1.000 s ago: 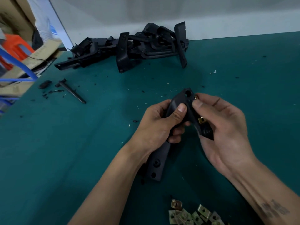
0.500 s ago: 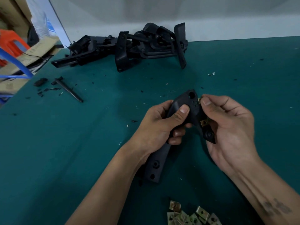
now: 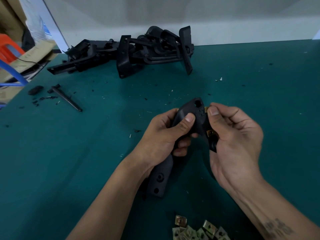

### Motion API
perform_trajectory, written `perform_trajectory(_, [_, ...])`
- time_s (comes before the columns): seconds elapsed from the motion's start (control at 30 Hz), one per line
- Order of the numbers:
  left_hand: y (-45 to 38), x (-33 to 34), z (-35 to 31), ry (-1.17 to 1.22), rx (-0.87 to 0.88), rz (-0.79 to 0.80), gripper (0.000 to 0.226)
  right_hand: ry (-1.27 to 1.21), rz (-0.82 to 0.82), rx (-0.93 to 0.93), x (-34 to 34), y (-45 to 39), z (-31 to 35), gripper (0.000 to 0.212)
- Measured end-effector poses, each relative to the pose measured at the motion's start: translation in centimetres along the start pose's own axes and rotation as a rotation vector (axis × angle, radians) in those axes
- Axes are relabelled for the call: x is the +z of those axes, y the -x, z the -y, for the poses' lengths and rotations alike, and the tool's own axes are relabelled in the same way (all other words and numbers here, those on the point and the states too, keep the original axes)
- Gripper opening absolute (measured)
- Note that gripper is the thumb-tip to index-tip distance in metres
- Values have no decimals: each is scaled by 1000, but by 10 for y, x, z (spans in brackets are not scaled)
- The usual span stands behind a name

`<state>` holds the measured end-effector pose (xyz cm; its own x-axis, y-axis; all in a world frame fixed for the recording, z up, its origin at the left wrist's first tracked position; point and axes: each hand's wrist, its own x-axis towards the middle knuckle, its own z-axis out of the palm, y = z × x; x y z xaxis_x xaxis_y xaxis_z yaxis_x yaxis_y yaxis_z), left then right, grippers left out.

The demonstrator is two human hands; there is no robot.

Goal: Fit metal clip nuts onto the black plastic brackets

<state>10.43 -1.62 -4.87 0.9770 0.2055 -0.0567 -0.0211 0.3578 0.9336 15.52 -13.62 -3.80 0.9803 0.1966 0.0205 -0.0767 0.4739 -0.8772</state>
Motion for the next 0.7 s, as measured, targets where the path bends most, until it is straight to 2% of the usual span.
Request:
perform_trajectory(0.13, [-1,0,1,0,1,-3,46,-1,-11,-10,0,0,-1,6])
perform_trajectory(0.27, [0,0,1,10,3,15,36,26,-15,-31,1,0,0,9])
perform_trajectory(0.33, [0,-1,1,14,5,27,32,60,27,-48,0,-2,3,1])
perform_trajectory(0.47, [0,-3,1,8,4,47,27,110,81,-32,-5,-10,6,16])
perform_trajectory(0.7, [1,-6,1,-1,16,67,25,91,227,27,-9,-15,14,15])
